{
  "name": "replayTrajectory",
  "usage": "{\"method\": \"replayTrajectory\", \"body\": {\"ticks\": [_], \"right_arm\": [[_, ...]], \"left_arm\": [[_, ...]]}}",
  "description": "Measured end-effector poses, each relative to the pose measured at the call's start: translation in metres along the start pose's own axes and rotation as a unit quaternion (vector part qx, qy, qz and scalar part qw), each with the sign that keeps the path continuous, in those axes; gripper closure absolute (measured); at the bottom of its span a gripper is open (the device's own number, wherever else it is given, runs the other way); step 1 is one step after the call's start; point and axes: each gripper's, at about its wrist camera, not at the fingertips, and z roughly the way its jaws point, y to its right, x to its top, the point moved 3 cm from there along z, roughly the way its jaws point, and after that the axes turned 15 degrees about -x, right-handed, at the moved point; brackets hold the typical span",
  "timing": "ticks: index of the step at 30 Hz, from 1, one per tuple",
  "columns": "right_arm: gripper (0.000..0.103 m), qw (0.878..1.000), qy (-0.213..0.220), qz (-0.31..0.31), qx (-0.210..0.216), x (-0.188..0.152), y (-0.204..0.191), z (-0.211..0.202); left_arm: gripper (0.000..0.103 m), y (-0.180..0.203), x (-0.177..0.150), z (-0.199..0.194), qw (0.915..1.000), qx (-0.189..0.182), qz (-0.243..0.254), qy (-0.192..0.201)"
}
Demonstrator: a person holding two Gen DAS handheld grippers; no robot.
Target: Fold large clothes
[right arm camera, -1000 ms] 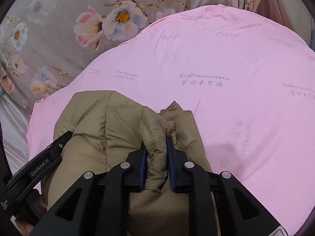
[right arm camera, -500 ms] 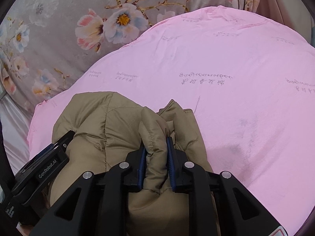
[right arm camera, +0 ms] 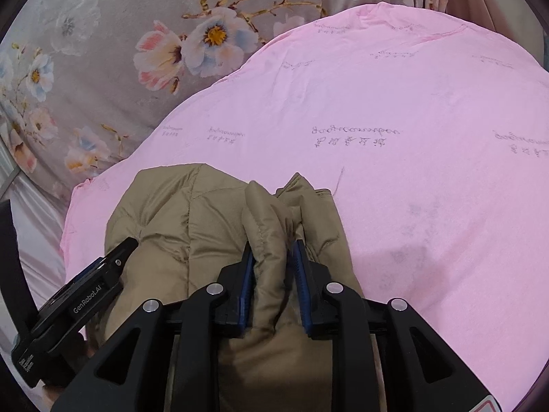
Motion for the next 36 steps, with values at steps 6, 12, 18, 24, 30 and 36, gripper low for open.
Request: {"method": "replayTrajectory", "body": {"ticks": [6, 12, 18, 24, 30, 36], "right_arm": [[0.076, 0.996, -0.053, -0.070, 0.023, -0.030, 0.010, -0.059], [0.079, 0.986, -0.095, -0.138, -0.008, -0.081, 0.005, -0.059], [0.080, 0.989, -0.092, -0.115, 0.007, -0.098, 0.008, -0.050], [0.081, 0.991, -0.081, -0.103, 0.024, -0.105, 0.010, -0.042], [0.081, 0.992, -0.076, -0.092, 0.036, -0.108, 0.013, -0.039], [0.082, 0.993, -0.068, -0.090, 0.036, -0.111, 0.014, -0.040]], "left_arm": [[0.028, -0.002, -0.027, -0.063, 0.9972, -0.063, -0.017, -0.035], [0.029, 0.003, -0.072, -0.082, 0.9944, -0.074, -0.027, -0.070], [0.024, 0.007, -0.088, -0.079, 0.9976, -0.035, 0.003, -0.059], [0.022, 0.011, -0.092, -0.071, 0.9982, -0.011, 0.026, -0.052], [0.022, 0.013, -0.095, -0.066, 0.9981, -0.001, 0.037, -0.049], [0.022, 0.016, -0.098, -0.064, 0.9979, 0.013, 0.047, -0.042]]}}
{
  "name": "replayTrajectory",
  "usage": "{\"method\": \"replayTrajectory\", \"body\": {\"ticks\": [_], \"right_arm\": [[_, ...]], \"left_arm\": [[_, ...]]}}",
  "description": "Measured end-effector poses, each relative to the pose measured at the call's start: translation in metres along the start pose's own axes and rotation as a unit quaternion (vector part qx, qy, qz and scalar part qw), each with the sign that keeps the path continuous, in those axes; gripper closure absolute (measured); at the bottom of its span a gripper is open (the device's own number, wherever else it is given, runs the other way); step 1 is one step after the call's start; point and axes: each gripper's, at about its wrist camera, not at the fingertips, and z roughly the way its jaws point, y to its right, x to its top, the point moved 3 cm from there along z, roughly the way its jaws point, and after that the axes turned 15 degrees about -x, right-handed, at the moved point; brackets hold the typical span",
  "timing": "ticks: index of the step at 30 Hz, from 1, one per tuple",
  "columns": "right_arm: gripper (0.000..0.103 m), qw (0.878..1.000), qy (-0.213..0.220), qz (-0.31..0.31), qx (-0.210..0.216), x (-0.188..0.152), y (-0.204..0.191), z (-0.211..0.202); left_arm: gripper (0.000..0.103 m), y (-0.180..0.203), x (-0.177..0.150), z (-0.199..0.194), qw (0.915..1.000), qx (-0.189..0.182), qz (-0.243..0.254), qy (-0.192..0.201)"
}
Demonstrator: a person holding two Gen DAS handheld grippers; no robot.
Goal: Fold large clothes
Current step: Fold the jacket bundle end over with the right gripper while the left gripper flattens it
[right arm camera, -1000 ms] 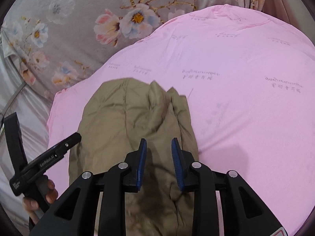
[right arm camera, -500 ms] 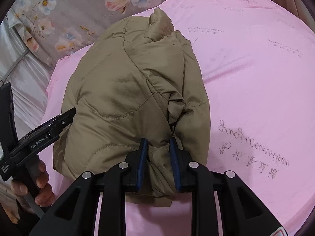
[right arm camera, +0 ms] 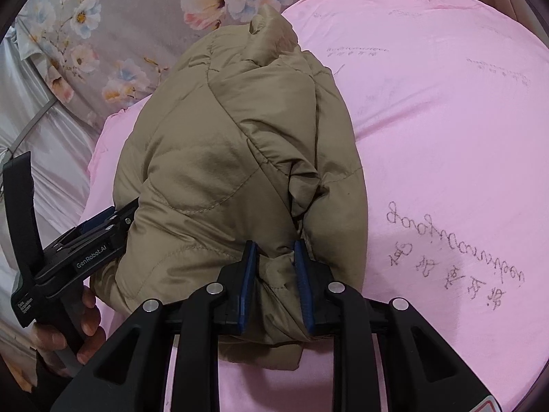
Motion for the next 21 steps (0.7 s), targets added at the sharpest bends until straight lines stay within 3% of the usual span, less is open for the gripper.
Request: {"method": "replayTrajectory", "body": {"ticks": [7, 10, 12, 15, 21], "right_arm": [[0.082, 1.000, -0.005, 0.003, 0.009, -0.001, 0.004, -0.004], [0.075, 0.999, -0.025, 0.006, 0.034, 0.012, 0.010, -0.019], [0.067, 0.998, -0.016, 0.018, 0.053, 0.026, 0.021, -0.031], [0.066, 0.997, -0.006, 0.046, 0.056, 0.057, 0.045, -0.040], [0.066, 0.988, -0.071, 0.097, 0.099, 0.097, 0.064, 0.011]], "left_arm": [[0.022, 0.000, 0.001, -0.002, 1.0000, -0.001, 0.001, 0.003], [0.018, -0.013, 0.005, -0.012, 0.9991, -0.035, -0.021, -0.011], [0.016, -0.028, 0.007, -0.018, 0.9970, -0.059, -0.047, -0.020], [0.015, -0.053, 0.012, -0.028, 0.9930, -0.081, -0.084, -0.016], [0.015, -0.082, 0.028, -0.021, 0.9806, -0.134, -0.141, -0.029]]}}
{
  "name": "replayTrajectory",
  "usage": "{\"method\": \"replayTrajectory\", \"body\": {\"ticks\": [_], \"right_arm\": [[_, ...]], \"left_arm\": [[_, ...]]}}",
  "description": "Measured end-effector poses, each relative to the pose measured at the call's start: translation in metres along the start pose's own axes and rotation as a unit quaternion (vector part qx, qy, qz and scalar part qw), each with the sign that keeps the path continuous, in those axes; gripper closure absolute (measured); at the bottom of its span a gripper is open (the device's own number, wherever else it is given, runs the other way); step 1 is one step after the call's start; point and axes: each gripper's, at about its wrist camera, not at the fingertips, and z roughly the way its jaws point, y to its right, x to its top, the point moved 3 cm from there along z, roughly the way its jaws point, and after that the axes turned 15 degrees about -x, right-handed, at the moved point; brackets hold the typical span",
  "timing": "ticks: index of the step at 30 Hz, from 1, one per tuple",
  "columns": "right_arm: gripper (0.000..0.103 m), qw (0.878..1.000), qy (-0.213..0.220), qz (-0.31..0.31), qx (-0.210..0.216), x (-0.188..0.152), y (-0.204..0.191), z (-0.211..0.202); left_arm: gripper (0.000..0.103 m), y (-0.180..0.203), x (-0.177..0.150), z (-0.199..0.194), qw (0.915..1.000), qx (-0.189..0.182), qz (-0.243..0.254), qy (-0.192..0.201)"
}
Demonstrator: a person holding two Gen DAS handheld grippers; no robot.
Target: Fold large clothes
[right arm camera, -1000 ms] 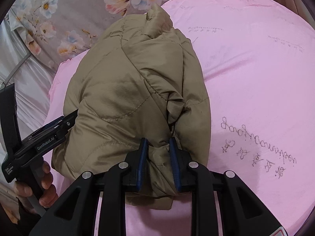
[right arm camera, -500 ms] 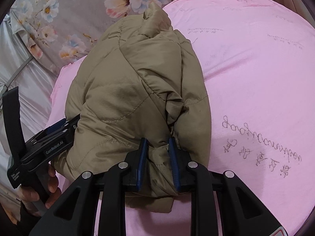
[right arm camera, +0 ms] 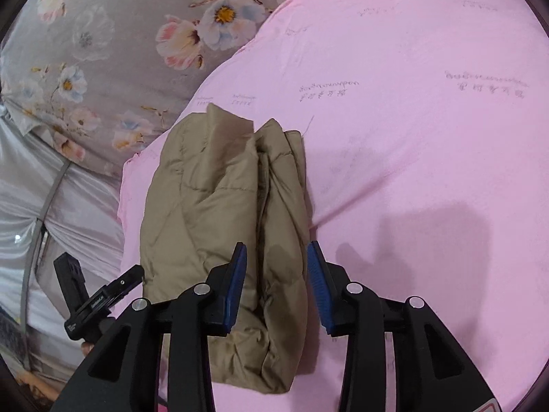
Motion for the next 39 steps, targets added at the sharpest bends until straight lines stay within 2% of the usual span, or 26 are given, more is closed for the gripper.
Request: {"method": "replayTrajectory", "body": {"ticks": [3, 7, 12, 16, 19, 22, 25, 28, 31, 33, 38, 39], "right_arm": [[0.061, 0.999, -0.049, 0.016, 0.000, -0.002, -0.003, 0.033], [0.060, 0.998, -0.066, 0.010, 0.020, -0.021, -0.023, 0.036], [0.059, 0.994, -0.093, -0.032, 0.038, -0.046, -0.050, 0.038], [0.056, 0.988, -0.122, -0.002, 0.092, -0.056, -0.049, 0.055], [0.056, 0.985, -0.126, 0.012, 0.120, -0.055, -0.051, 0.064], [0.056, 0.982, -0.125, 0.023, 0.141, -0.052, -0.054, 0.071], [0.055, 0.982, -0.117, 0.022, 0.148, -0.050, -0.060, 0.076], [0.055, 0.983, -0.103, 0.015, 0.152, -0.049, -0.068, 0.079], [0.066, 0.982, -0.089, 0.016, 0.166, -0.050, -0.070, 0.081], [0.077, 0.981, -0.079, 0.023, 0.174, -0.050, -0.071, 0.079], [0.088, 0.988, -0.033, -0.004, 0.151, -0.041, -0.080, 0.053], [0.089, 0.988, -0.022, -0.011, 0.150, -0.038, -0.084, 0.047]], "left_arm": [[0.013, -0.002, 0.005, 0.010, 0.9994, -0.029, -0.008, -0.017], [0.011, -0.011, 0.009, 0.013, 0.9979, -0.055, -0.017, -0.030], [0.005, -0.022, 0.012, 0.014, 0.9959, -0.082, -0.020, -0.031], [0.005, -0.034, 0.011, 0.022, 0.9916, -0.117, -0.039, -0.039], [0.005, -0.041, 0.010, 0.036, 0.9841, -0.158, -0.060, -0.054], [0.005, -0.042, 0.005, 0.046, 0.9797, -0.181, -0.060, -0.063], [0.005, -0.043, 0.002, 0.051, 0.9757, -0.200, -0.061, -0.066], [0.005, -0.040, 0.000, 0.051, 0.9761, -0.200, -0.055, -0.064], [0.005, -0.036, 0.000, 0.048, 0.9767, -0.201, -0.048, -0.056], [0.013, -0.033, -0.001, 0.042, 0.9776, -0.200, -0.045, -0.046], [0.049, -0.017, 0.008, 0.021, 0.9830, -0.181, -0.017, -0.025], [0.052, -0.012, 0.010, 0.014, 0.9836, -0.179, -0.010, -0.019]]}}
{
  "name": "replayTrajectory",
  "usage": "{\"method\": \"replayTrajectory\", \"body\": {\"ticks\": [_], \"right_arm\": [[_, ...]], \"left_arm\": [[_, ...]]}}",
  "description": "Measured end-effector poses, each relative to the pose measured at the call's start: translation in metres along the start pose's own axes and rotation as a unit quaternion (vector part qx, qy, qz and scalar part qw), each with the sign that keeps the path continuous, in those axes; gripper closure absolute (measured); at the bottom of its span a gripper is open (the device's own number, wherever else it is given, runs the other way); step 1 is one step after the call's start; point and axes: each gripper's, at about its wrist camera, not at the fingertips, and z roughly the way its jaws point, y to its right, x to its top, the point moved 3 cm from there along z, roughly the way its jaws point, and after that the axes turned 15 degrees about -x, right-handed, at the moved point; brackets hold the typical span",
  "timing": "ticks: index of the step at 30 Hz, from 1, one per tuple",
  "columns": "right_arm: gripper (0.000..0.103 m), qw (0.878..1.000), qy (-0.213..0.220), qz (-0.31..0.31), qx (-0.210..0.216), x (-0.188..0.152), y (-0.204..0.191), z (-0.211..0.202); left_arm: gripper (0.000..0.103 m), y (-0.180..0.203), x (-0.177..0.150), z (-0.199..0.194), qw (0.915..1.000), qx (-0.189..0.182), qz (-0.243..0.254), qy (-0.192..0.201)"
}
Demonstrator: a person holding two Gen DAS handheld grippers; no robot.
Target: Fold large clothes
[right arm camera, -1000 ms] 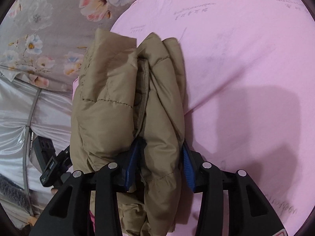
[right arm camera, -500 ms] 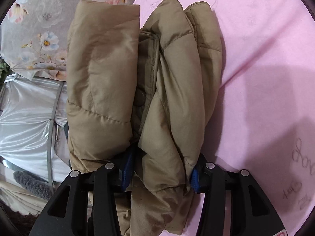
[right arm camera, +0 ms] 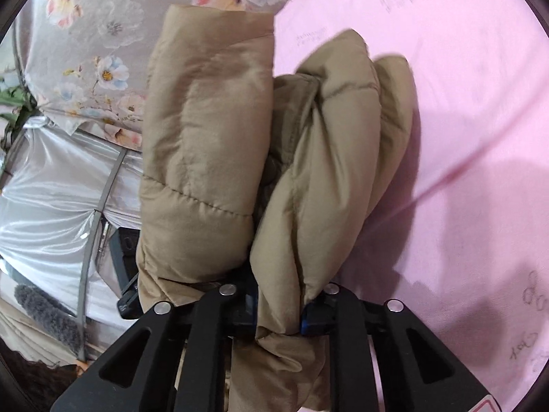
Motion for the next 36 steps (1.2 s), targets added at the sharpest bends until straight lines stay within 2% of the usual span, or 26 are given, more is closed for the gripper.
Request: {"method": "replayTrajectory", "body": {"ticks": [2, 5, 10, 19, 21, 25, 30, 32, 36], "right_arm": [[0.090, 0.999, 0.024, -0.021, -0.004, 0.007, -0.014, -0.012], [0.092, 0.997, 0.061, -0.053, -0.007, 0.020, -0.034, -0.029], [0.093, 0.989, 0.103, -0.101, -0.012, 0.046, -0.071, -0.042], [0.093, 0.963, 0.180, -0.200, -0.016, 0.103, -0.163, -0.056], [0.093, 0.959, 0.189, -0.212, -0.014, 0.104, -0.170, -0.059], [0.093, 0.955, 0.196, -0.221, -0.006, 0.105, -0.172, -0.061], [0.093, 0.955, 0.195, -0.224, -0.002, 0.109, -0.169, -0.051], [0.093, 0.956, 0.191, -0.224, -0.006, 0.122, -0.178, -0.032], [0.093, 0.963, 0.169, -0.210, -0.016, 0.146, -0.173, 0.023]], "left_arm": [[0.060, 0.018, 0.005, -0.009, 0.9994, 0.010, 0.031, 0.016], [0.064, 0.046, 0.013, -0.022, 0.9957, 0.024, 0.079, 0.043], [0.065, 0.070, 0.037, -0.045, 0.9873, 0.027, 0.125, 0.094], [0.066, 0.090, 0.096, -0.087, 0.9670, 0.048, 0.184, 0.170], [0.066, 0.091, 0.110, -0.098, 0.9615, 0.054, 0.197, 0.184], [0.066, 0.081, 0.141, -0.111, 0.9533, 0.068, 0.213, 0.204], [0.066, 0.053, 0.177, -0.117, 0.9499, 0.071, 0.217, 0.213], [0.066, 0.038, 0.191, -0.113, 0.9514, 0.072, 0.211, 0.212], [0.066, -0.006, 0.213, -0.095, 0.9590, 0.076, 0.187, 0.199]]}}
